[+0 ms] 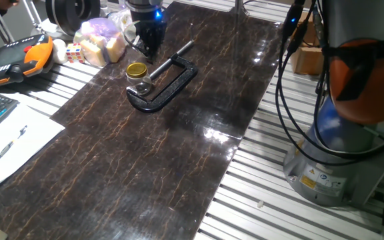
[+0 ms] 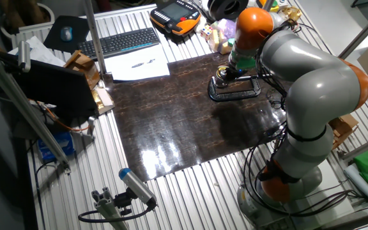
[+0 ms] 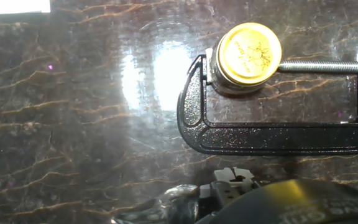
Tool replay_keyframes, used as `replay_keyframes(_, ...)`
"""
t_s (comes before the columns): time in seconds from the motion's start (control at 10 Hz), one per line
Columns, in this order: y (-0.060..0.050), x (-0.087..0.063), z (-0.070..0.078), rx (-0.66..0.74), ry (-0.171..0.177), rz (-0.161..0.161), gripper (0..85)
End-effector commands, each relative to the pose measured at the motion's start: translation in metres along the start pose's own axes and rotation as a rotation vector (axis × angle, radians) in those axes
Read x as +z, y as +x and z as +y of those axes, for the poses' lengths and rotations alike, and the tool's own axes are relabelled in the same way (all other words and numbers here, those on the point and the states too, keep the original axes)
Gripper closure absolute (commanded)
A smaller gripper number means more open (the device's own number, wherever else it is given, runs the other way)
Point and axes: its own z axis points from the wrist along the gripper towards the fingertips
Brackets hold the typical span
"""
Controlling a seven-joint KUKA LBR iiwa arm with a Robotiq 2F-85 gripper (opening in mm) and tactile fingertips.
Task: Unscrew the lid from the jar
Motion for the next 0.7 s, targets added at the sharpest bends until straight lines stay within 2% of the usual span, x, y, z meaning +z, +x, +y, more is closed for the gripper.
replay_keyframes(0.0,0.000,0.001,0.000,-0.004,0.012,0.002,84.3)
replay_keyframes(0.2,-0.003,0.007,-0.003,-0.021,0.027,-0.007,84.3)
replay_keyframes(0.4,-0.009,0.016,-0.005,0.002,0.045,-0.034,84.3)
replay_keyframes(0.6,-0.016,0.025,-0.005,0.024,0.034,-0.023,84.3)
